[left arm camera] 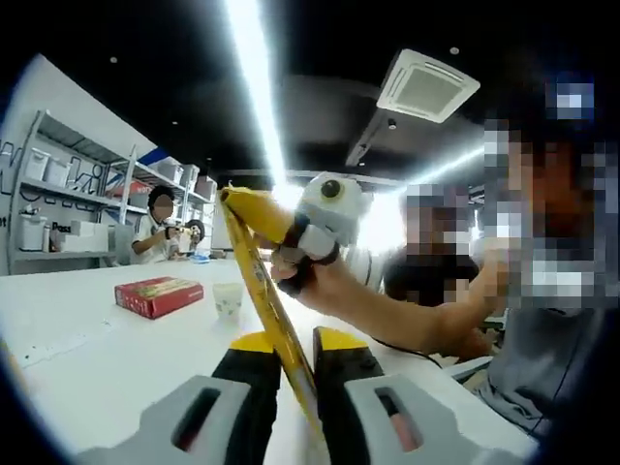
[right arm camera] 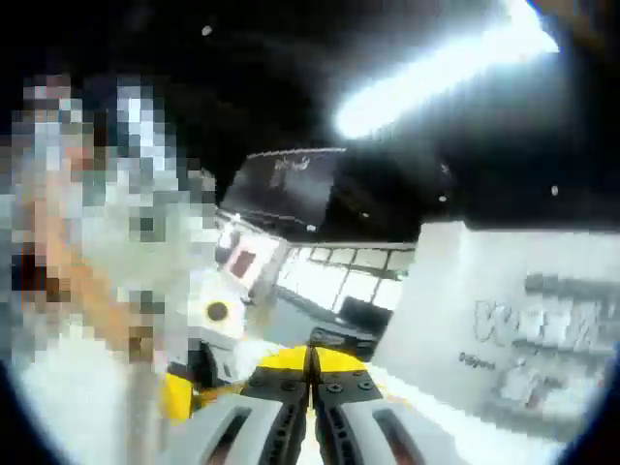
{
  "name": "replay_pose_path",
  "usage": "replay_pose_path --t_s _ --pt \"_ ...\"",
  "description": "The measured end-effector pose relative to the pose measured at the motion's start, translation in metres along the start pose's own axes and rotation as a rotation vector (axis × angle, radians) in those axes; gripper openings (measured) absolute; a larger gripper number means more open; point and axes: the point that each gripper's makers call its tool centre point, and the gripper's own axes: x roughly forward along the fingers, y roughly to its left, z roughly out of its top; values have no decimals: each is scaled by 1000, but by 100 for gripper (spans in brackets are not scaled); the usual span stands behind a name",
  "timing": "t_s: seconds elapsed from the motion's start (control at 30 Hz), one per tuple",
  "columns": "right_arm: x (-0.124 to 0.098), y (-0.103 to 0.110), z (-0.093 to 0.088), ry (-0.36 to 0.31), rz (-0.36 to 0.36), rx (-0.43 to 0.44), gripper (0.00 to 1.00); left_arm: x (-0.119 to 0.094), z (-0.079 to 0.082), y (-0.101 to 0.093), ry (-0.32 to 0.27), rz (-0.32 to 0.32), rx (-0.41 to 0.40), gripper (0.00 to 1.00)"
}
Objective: Tear open the coffee pouch, take out the coffee, and pour the coffee from the pouch into the cup
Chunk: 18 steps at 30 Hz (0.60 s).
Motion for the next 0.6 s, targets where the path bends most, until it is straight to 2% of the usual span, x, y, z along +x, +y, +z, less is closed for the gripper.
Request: replay_pose_path --t_s 0.13,0.17,0.33,0.37,0.47,0.53,0.6 --pt "2 4 2 40 -65 -206 1 -2 0 1 -2 1 -4 15" --pt "2 4 -1 77 -91 -321 0 -2 0 1 -1 2 -6 15" --pt "5 12 -15 168 -113 -572 0 0 -7 0 23 7 -21 16" --pt "6 13 -18 178 -113 -592 0 0 -8 1 29 7 -25 15" --pt "6 14 -23 187 -106 -573 0 0 -10 0 35 5 -17 15" --pt "5 11 -19 147 -104 -470 0 -1 -9 0 31 6 -13 15" --pt "3 6 -11 94 -101 -331 0 -3 -5 1 15 6 -11 14"
